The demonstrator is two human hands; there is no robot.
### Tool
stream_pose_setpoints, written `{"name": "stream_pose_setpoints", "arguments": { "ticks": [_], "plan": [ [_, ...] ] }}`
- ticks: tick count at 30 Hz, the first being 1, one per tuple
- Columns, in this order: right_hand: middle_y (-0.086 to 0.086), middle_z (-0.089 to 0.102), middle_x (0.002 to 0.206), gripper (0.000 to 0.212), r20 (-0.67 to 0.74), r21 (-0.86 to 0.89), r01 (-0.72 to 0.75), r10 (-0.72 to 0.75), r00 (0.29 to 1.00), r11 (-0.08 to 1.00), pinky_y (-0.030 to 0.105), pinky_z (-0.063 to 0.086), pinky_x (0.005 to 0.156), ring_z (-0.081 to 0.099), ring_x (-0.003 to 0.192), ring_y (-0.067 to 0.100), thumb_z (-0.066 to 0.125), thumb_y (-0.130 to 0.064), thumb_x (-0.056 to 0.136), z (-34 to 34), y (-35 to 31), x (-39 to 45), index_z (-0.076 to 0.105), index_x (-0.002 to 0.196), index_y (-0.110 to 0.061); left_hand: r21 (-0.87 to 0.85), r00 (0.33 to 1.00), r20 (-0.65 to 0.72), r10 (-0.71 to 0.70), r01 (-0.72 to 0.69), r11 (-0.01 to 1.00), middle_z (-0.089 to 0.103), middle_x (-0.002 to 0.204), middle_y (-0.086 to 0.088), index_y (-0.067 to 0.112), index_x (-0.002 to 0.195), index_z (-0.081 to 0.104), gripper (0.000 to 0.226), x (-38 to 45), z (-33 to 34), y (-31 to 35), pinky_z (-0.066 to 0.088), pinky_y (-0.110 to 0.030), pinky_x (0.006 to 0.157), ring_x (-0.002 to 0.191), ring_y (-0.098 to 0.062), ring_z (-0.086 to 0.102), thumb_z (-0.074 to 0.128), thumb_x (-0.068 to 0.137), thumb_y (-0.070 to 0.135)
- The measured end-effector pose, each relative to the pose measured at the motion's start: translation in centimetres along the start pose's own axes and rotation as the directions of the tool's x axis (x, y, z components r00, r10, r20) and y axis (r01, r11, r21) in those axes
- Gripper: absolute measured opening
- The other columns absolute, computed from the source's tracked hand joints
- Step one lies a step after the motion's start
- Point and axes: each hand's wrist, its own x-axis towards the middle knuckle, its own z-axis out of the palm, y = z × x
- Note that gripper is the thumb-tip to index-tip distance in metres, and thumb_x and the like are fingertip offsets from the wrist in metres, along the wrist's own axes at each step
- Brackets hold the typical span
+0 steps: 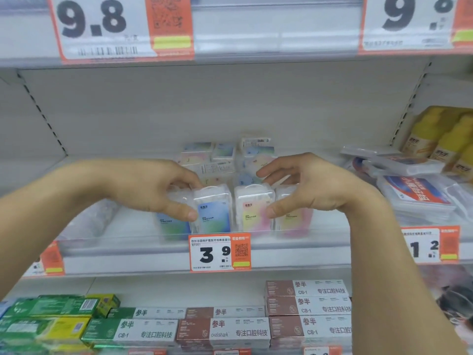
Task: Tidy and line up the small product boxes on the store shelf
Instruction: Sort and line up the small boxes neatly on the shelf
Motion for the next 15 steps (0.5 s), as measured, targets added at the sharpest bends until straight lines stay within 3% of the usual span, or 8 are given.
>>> {"name": "stream_pose_setpoints", "arguments": {
  "ticks": [3,7,15],
  "plan": [
    [-0.011,0.071,0.1,0.05,0.013,0.007,-0.008,0.008,1.0,1.0,0.029,0.049,0.098,0.065,0.102,0.005,0.095,-0.029,0.057,0.2,0.1,0.2,0.072,0.101,-0.032,-0.082,0.987,-0.145,0.069,-0.082,0.993,0.064,0.115,0.026,0.035,0.114,0.063,0.035,-0.4,1.9,-1.1,0.044,-0.027,0.101,0.108,0.006,0.058,0.068,0.083,0.051],
    [-0.007,0.073,0.094,0.038,0.039,0.016,-0.047,0.047,0.998,0.999,0.019,0.046,0.082,0.065,0.093,-0.001,0.095,-0.028,0.057,0.3,-0.4,0.0,0.073,0.088,-0.028,-0.109,0.97,-0.235,0.065,-0.093,0.99,0.066,0.11,0.024,0.034,0.108,0.065,0.049,-0.1,2.9,-0.9,0.047,-0.028,0.098,0.105,0.004,0.061,0.064,0.071,0.066],
    [-0.017,0.072,0.087,0.037,0.044,-0.005,-0.101,0.101,0.994,0.995,0.013,0.045,0.077,0.064,0.095,-0.008,0.094,-0.029,0.056,0.1,-1.0,0.1,0.075,0.088,-0.027,-0.156,0.977,-0.19,0.099,-0.129,0.979,0.069,0.107,0.023,0.034,0.101,0.068,0.022,0.4,2.2,-1.0,0.044,-0.033,0.102,0.106,0.003,0.061,0.074,0.082,0.041]
  ]
}}
